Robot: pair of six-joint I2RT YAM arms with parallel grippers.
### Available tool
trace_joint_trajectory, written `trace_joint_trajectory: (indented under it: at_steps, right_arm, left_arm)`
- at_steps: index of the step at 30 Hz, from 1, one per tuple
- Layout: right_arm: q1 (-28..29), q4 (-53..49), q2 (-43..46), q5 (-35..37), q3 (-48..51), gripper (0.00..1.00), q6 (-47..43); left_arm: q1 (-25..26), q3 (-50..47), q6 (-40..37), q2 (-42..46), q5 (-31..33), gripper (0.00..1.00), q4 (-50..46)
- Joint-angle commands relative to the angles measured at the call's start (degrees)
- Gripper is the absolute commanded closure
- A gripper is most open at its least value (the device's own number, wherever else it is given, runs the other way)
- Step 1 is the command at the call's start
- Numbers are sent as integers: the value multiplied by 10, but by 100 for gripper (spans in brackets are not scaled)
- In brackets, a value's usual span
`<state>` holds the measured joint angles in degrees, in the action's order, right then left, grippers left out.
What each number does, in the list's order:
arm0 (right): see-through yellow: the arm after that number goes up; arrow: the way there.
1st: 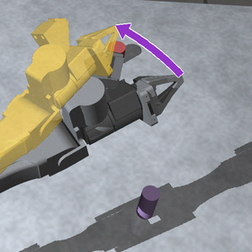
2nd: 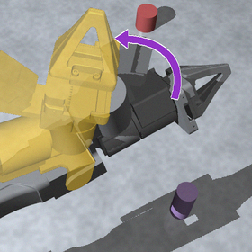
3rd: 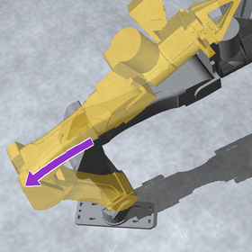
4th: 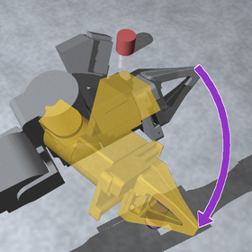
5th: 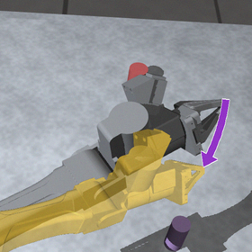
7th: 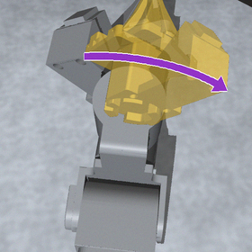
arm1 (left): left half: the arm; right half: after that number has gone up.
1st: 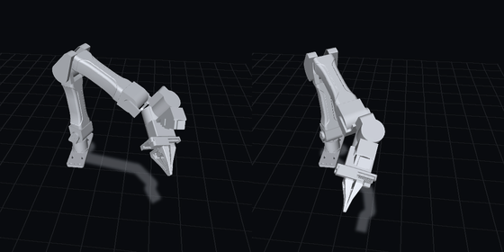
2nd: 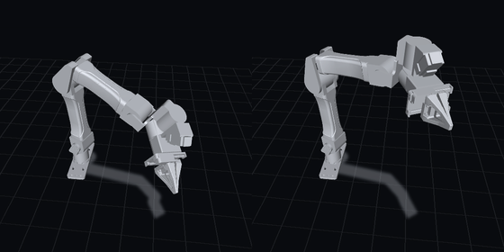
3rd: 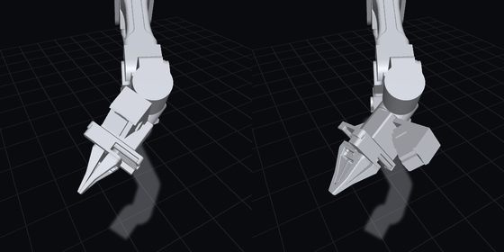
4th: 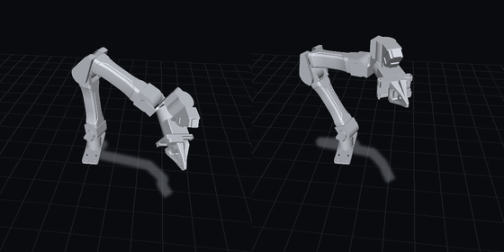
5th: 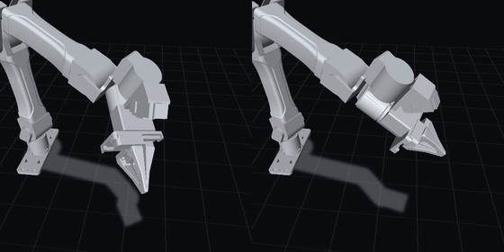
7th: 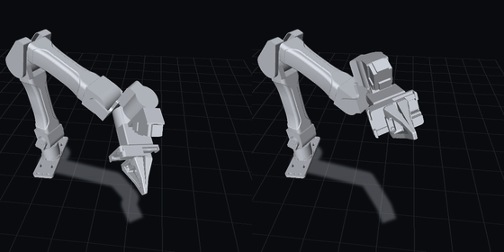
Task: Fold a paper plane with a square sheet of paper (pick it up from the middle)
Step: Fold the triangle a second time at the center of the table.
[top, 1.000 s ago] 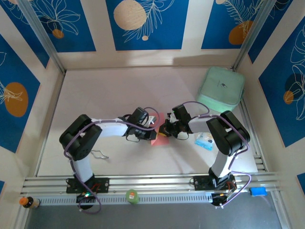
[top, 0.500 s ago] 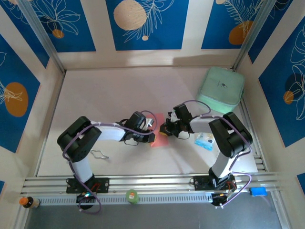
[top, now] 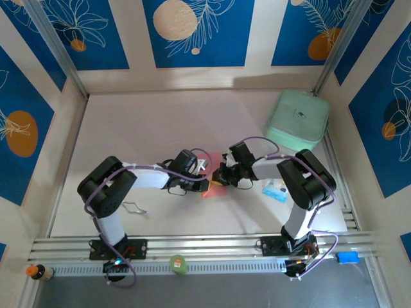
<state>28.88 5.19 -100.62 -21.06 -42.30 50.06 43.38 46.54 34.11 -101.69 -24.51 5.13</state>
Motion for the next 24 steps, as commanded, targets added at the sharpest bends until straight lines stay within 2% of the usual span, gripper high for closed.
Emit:
trace_joint_trajectory:
  at_steps: [1, 12, 15, 19, 24]
  right_arm:
    - [-34, -16, -10, 27, -6, 100, -18]
    - [-83, -52, 5, 57, -34, 100, -43]
    - [-78, -71, 32, 79, -38, 100, -60]
    - [-55, -56, 66, 69, -28, 100, -67]
    - [-20, -45, 49, 40, -29, 100, -57]
  left_arm:
    - [6, -22, -14, -31, 22, 100, -76]
    - [6, -26, -20, -33, 21, 100, -76]
    - [6, -23, -28, -31, 24, 100, -87]
    - [6, -17, -33, -27, 24, 100, -93]
    - [6, -14, -32, -26, 25, 100, -95]
